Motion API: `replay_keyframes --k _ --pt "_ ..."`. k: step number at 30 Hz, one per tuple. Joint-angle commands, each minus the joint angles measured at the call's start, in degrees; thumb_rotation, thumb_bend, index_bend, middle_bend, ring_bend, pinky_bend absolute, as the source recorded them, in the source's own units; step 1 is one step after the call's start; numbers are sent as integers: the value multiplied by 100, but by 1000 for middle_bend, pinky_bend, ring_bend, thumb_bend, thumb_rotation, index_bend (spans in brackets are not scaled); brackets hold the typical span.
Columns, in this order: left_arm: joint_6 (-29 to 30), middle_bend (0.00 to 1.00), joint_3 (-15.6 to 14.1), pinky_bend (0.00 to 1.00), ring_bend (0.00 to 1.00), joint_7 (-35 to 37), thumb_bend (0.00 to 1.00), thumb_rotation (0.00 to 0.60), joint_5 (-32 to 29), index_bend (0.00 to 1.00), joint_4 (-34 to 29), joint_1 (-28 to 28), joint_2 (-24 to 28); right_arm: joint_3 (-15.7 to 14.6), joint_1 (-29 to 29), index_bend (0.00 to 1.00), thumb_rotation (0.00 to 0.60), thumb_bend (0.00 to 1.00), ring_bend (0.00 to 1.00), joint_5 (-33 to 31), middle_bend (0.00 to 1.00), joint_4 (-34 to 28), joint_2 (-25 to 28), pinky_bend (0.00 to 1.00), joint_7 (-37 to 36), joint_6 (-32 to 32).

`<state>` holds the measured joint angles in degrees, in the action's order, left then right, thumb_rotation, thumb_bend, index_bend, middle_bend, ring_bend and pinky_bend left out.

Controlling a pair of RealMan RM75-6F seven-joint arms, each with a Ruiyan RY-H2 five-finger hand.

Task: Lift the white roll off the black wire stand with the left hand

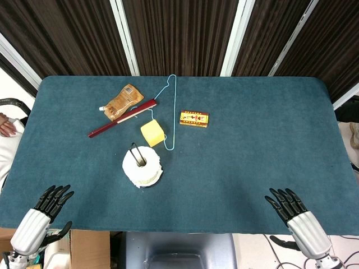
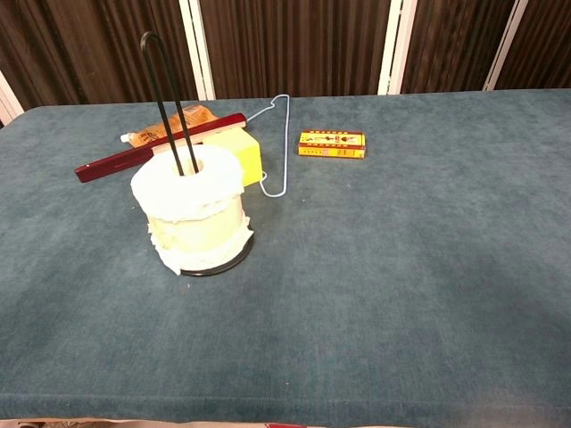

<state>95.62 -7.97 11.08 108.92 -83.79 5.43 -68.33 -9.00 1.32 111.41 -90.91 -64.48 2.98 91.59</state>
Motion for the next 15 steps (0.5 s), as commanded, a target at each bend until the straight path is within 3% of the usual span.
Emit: replay_keyframes --k 1,5,8,15 --pt "38 0 -15 51 0 367 401 600 69 0 134 80 -99 -19 13 0 600 60 0 14 0 -16 -9 0 34 -49" --pt "92 0 43 20 0 1875 391 600 89 0 414 368 -616 -12 -5 0 600 61 0 2 0 -53 5 0 11 -1" --pt "-242 0 115 9 0 2979 377 600 -260 0 358 598 -1011 6 2 0 600 60 0 -21 0 -52 -1 0 -25 6" --pt "-1325 0 894 0 0 2622 350 600 -1284 0 45 1192 -1835 19 85 0 600 61 0 -141 0 -141 37 0 -32 -210"
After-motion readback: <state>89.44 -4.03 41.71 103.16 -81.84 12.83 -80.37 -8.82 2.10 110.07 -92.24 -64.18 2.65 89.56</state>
